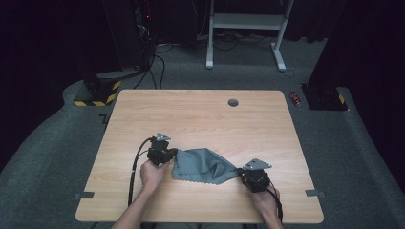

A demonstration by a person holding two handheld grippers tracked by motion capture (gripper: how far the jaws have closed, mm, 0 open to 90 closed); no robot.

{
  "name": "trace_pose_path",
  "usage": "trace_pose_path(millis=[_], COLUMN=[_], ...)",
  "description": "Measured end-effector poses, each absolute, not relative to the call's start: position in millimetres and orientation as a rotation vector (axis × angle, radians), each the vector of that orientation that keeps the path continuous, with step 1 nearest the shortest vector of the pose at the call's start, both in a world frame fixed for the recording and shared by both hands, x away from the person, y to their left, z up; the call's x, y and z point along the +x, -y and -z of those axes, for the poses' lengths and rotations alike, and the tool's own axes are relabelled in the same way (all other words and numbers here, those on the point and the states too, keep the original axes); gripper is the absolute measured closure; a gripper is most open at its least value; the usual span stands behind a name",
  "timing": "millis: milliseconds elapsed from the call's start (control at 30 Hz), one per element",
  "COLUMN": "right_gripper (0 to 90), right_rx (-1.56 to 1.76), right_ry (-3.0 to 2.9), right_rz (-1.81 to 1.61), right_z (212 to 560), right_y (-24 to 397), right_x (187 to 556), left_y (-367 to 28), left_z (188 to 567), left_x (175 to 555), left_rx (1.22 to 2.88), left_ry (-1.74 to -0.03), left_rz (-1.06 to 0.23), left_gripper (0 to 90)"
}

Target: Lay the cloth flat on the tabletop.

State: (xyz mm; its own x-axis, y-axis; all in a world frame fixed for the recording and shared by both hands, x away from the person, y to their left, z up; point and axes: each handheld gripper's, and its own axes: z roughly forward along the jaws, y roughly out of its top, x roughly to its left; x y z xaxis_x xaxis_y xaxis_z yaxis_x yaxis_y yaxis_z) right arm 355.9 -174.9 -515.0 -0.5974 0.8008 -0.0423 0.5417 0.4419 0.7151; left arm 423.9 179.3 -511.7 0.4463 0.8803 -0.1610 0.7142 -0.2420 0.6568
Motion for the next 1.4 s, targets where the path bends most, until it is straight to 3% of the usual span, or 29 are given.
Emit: trace_pose_path(millis=[33,167,200,267,500,600,633,767,900,1400], right_gripper=[82.3,78.5,77.1,71.4,56.0,54.4,62.4,80.6,89.2,89.4], right_rx=[1.135,1.097,1.078,1.041,1.078,1.099,1.065,1.027,0.996,1.043], right_ry=[-2.318,-2.301,-2.302,-2.334,-2.428,-2.474,-2.495,-2.517,-2.516,-2.394], right_rz=[-0.963,-1.028,-1.055,-1.086,-1.042,-1.027,-1.007,-0.963,-0.940,-0.968], right_z=[513,505,501,495,504,507,508,511,506,459], right_y=[175,172,169,159,140,131,126,120,117,139], right_x=[355,349,347,346,366,375,376,378,380,403], left_y=[-180,-179,-178,-175,-169,-170,-171,-171,-166,-161], left_z=[513,512,511,509,515,521,525,526,527,527], left_x=[421,412,407,398,375,372,370,367,366,363], left_rx=[2.012,1.985,1.982,1.983,1.982,1.980,1.977,1.983,2.007,2.049], left_ry=[-1.325,-1.293,-1.277,-1.234,-1.165,-1.167,-1.173,-1.154,-1.137,-1.124], left_rz=[-0.333,-0.345,-0.361,-0.384,-0.418,-0.425,-0.420,-0.438,-0.457,-0.511], left_gripper=[87.9,67.9,67.9,57.0,49.7,48.0,47.4,45.3,40.5,35.8])
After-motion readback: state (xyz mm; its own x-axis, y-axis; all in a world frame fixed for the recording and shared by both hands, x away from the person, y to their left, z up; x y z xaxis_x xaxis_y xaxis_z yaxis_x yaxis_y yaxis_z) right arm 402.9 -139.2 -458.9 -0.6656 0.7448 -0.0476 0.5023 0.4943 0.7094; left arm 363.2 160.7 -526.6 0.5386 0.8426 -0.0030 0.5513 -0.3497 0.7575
